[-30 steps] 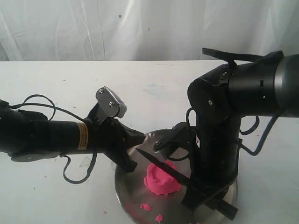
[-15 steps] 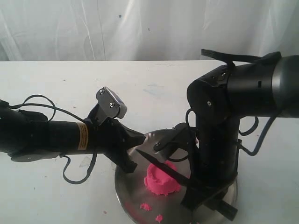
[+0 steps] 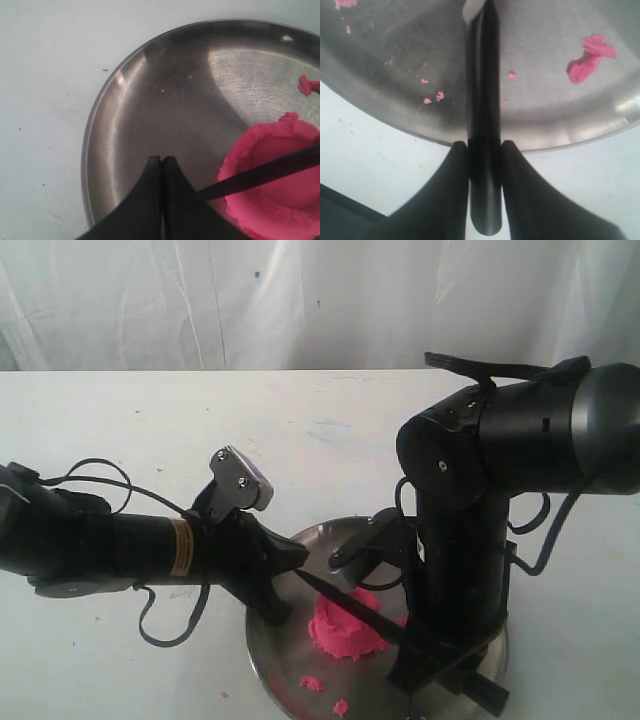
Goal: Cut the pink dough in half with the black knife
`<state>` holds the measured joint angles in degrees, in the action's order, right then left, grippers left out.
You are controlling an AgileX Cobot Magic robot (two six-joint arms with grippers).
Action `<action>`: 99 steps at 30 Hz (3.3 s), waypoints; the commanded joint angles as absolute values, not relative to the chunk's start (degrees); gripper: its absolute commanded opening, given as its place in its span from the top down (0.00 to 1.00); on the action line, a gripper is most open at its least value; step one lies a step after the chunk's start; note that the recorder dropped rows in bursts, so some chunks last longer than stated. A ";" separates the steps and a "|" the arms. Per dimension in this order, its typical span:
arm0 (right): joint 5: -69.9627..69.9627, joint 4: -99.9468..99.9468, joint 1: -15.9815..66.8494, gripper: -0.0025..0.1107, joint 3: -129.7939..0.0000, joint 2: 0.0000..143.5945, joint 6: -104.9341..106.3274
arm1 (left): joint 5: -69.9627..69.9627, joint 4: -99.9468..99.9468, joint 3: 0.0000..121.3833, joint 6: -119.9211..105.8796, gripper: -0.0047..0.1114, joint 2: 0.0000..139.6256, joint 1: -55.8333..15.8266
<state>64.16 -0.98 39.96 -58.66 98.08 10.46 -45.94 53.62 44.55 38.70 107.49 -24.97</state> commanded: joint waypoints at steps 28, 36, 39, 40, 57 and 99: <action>64.00 0.00 39.97 0.98 -58.59 99.73 10.26 | -44.97 54.40 44.76 41.29 0.96 108.73 -25.31; 63.92 0.00 39.97 0.98 -58.59 100.39 10.26 | -41.71 54.18 44.76 41.55 0.96 110.05 -25.31; 63.51 0.00 39.97 0.98 -58.59 100.39 10.26 | -41.46 54.18 44.76 41.82 0.96 112.04 -25.31; 63.51 0.00 39.97 0.98 -58.59 100.39 10.26 | -41.74 54.18 44.76 41.82 0.96 112.65 -25.31; 63.51 0.00 39.97 0.98 -58.59 100.39 10.04 | -47.53 53.59 44.76 41.27 0.96 112.87 -25.31; 62.84 0.00 39.97 0.98 -58.59 100.39 10.05 | -42.90 49.22 44.76 42.46 0.96 97.62 -25.41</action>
<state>62.96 0.00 39.96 -58.75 100.43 9.98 -39.73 47.04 45.14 41.32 96.73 -24.98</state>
